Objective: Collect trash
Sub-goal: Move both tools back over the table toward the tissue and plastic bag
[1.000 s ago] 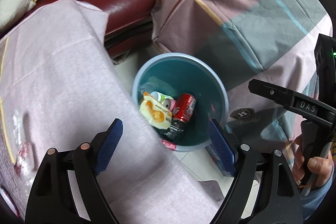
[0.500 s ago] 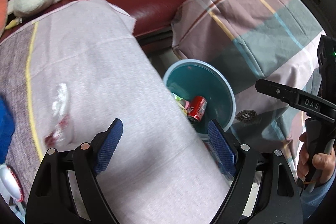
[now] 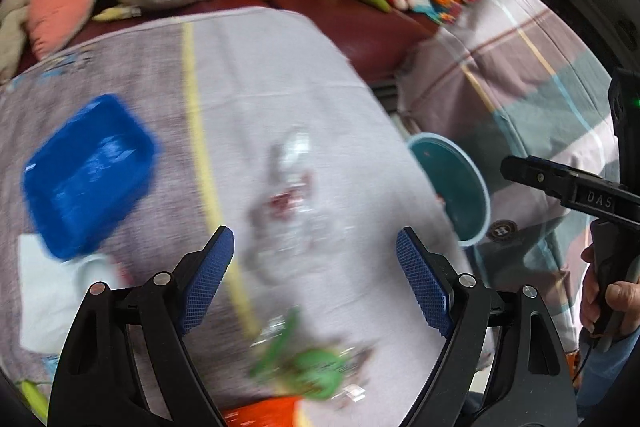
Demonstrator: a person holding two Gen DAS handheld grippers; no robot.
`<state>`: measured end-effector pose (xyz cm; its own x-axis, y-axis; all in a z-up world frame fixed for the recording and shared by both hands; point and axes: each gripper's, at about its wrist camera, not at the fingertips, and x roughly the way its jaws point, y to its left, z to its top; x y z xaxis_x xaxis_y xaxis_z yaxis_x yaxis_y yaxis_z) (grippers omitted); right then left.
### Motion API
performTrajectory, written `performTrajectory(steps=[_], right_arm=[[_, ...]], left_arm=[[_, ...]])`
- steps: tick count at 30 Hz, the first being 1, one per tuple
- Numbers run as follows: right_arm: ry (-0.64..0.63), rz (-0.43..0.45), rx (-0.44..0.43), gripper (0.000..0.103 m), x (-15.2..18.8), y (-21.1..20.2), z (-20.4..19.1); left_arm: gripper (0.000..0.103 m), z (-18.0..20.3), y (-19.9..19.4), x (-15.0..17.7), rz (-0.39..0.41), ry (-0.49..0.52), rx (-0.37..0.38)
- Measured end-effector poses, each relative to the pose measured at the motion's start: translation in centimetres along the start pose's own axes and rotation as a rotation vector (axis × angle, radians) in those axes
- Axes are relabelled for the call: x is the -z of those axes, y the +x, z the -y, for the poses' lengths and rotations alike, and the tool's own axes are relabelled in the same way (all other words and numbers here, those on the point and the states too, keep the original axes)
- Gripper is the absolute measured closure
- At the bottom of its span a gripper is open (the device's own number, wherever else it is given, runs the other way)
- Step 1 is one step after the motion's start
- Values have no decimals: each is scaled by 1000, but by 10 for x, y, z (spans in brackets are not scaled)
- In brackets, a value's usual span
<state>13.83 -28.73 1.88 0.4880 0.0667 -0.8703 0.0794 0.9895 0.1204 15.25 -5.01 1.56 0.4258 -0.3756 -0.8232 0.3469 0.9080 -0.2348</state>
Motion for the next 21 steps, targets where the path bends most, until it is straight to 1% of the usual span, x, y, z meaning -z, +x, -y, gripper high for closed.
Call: performTrajectory(steps=[5, 10, 14, 18, 21], right_arm=[[-72, -31, -18, 23, 3, 8, -45], [-141, -72, -35, 23, 8, 23, -89], [-190, -118, -53, 23, 13, 44, -122], [-214, -174, -59, 23, 15, 71, -144], [-223, -213, -54, 23, 18, 94, -156]], left_arm=[[19, -55, -30, 15, 31, -68, -59], [19, -116, -49, 35, 26, -154, -125], [19, -164, -53, 51, 9, -226, -178], [19, -202, -50, 67, -14, -296, -197], [19, -222, -43, 73, -30, -333, -202]])
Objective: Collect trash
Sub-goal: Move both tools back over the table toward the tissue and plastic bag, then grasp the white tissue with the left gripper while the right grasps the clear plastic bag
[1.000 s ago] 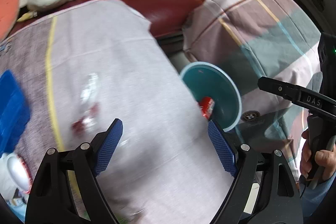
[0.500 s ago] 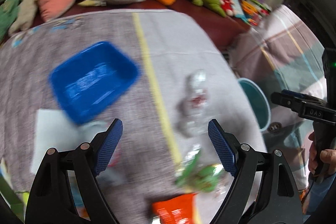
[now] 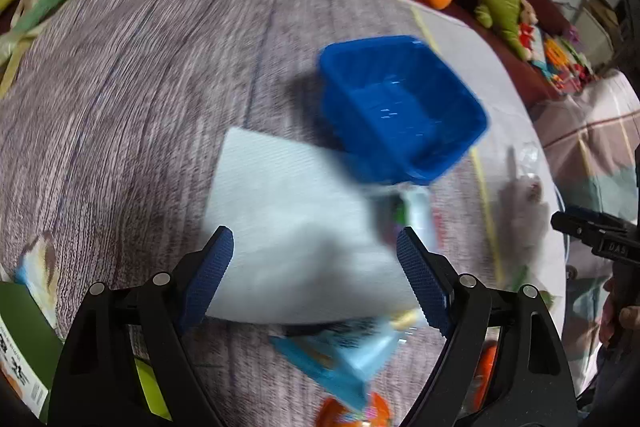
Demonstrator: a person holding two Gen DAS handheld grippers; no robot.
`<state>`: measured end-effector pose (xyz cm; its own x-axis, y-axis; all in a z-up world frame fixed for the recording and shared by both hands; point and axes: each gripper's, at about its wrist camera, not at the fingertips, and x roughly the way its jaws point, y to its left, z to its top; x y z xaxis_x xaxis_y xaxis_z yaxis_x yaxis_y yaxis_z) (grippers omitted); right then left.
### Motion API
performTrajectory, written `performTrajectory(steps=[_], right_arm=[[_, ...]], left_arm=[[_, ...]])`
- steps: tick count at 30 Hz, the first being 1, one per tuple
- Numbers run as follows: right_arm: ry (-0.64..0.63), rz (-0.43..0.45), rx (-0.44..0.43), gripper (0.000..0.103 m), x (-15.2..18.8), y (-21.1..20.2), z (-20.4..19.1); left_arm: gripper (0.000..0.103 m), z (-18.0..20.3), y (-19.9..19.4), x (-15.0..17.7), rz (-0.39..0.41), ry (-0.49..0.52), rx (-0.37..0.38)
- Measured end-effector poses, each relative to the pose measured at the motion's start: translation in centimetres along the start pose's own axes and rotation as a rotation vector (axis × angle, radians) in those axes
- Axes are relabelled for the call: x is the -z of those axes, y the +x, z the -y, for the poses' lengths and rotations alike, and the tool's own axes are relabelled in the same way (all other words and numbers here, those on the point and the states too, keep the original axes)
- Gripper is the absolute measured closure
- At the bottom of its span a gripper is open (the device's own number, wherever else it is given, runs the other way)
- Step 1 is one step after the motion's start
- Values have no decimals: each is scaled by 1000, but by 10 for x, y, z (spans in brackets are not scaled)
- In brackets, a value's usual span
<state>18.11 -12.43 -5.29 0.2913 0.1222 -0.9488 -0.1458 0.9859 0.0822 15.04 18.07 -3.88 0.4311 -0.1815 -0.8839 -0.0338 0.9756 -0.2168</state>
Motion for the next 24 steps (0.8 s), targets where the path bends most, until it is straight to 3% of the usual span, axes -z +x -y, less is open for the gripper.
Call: performTrajectory(steps=[7, 10, 16, 18, 20, 21, 23, 24], right_arm=[[-12, -34, 21, 23, -8, 35, -12], [-9, -35, 22, 23, -9, 43, -13], [-7, -29, 19, 23, -9, 53, -14], [-15, -25, 15, 28, -9, 55, -14], [-24, -26, 18, 41, -9, 58, -14], [-28, -19, 19, 42, -9, 58, -14], [-31, -10, 2, 50, -8, 56, -15], [-30, -9, -10, 56, -9, 54, -15]], left_arm=[[19, -6, 27, -3, -51, 0, 13], [7, 1, 32, -2, -47, 34, 9], [4, 24, 40, 13, -25, 144, -97], [9, 31, 41, 19, -12, 179, -131], [24, 36, 41, 22, 1, 197, -165], [29, 34, 38, 23, 9, 191, -174], [57, 30, 34, 22, 19, 168, -190], [63, 27, 31, 22, 21, 152, -191]])
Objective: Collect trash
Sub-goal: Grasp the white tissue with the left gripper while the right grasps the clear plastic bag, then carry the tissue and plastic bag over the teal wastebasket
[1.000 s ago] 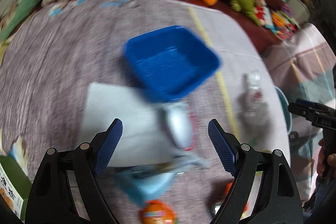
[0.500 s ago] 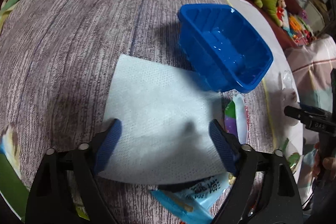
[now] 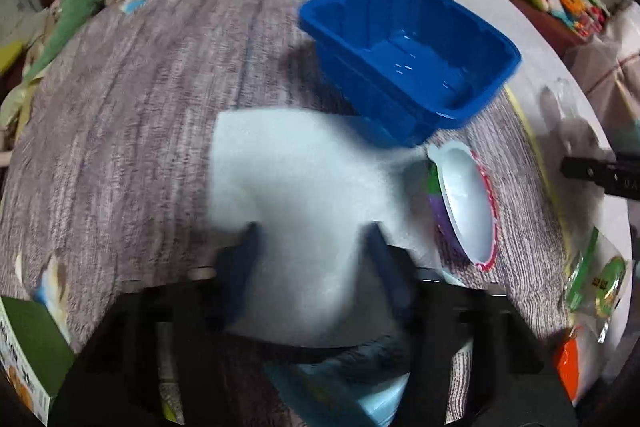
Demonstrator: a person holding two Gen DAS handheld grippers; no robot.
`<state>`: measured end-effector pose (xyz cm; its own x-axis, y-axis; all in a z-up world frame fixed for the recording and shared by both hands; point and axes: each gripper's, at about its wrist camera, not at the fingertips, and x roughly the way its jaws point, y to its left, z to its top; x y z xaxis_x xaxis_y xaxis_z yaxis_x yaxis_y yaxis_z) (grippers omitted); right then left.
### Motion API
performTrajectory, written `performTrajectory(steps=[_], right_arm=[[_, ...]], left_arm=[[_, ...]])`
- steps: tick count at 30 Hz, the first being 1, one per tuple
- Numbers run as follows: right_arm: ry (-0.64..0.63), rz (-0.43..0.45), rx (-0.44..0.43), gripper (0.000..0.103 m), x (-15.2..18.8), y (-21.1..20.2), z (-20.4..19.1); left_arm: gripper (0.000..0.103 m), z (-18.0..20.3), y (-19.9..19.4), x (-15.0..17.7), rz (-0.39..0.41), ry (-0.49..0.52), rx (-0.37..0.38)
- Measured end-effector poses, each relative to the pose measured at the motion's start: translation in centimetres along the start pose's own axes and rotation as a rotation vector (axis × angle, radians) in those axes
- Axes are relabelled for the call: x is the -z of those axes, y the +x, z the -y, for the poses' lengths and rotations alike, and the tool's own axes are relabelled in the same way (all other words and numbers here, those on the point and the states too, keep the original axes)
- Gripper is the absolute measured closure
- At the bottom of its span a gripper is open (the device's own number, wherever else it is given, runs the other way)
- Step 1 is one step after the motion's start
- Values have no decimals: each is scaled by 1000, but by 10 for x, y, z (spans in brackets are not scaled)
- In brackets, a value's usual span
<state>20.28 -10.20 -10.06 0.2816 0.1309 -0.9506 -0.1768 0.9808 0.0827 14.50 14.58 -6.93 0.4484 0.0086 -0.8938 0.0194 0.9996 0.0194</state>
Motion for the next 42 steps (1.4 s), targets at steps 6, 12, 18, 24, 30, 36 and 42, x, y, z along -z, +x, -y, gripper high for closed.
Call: performTrajectory(steps=[6, 12, 18, 24, 30, 36, 42], right_arm=[[-4, 13, -58, 63, 6, -10, -2], [12, 50, -106, 64, 13, -34, 9], [19, 100, -133, 64, 17, -61, 18], [62, 149, -171, 64, 22, -86, 33], [123, 207, -169, 64, 32, -113, 67], [211, 269, -145, 64, 48, -139, 120], [328, 319, -105, 64, 73, -158, 190]], left_arm=[[97, -7, -8, 2, -9, -48, 35], [98, -9, -44, 2, 40, -108, 147], [98, -8, -89, -5, 123, -137, 193], [98, 23, -114, -18, 165, -95, 253], [98, 76, -125, -31, 173, -8, 340], [98, 154, -115, -48, 133, 113, 409], [98, 244, -97, -54, 76, 244, 481]])
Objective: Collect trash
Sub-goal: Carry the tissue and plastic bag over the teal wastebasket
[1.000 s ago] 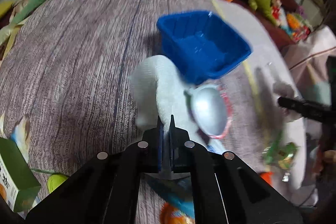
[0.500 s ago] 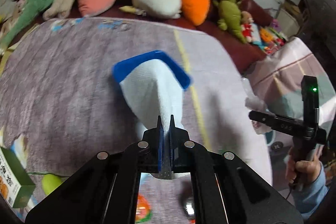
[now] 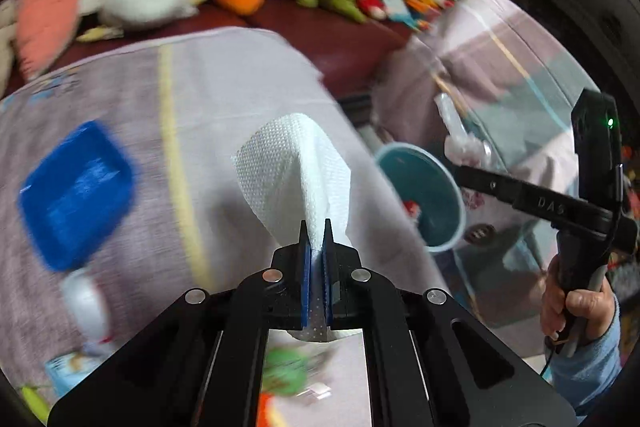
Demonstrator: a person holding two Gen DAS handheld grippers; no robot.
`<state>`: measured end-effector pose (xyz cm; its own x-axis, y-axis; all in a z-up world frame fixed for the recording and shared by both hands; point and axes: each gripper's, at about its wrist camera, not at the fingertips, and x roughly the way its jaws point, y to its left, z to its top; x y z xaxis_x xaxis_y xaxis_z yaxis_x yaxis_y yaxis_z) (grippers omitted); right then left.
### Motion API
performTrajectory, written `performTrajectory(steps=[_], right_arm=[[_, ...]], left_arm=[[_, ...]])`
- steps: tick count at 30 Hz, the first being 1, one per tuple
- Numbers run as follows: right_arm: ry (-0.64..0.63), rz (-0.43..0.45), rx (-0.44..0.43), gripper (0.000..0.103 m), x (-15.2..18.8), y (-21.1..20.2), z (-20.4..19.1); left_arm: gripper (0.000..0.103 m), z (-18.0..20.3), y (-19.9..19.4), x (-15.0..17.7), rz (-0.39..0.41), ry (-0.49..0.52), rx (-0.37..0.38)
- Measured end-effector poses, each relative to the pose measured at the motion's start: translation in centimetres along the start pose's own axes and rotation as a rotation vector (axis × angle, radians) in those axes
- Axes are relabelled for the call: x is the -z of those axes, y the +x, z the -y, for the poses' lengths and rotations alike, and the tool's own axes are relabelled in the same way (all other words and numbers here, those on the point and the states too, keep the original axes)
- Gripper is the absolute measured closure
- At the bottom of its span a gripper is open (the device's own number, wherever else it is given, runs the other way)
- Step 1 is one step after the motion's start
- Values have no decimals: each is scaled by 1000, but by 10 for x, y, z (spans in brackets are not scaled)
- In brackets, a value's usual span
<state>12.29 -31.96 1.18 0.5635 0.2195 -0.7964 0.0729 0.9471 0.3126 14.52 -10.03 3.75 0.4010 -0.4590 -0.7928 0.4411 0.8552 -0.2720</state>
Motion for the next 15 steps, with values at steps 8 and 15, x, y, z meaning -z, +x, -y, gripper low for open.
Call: performTrajectory(steps=[8, 15], right_arm=[[143, 44, 57, 64, -2, -22, 95], [197, 45, 83, 63, -5, -24, 146]], left_arm=[[98, 84, 77, -19, -113, 108, 56], [98, 132, 125, -36, -158, 150, 78]])
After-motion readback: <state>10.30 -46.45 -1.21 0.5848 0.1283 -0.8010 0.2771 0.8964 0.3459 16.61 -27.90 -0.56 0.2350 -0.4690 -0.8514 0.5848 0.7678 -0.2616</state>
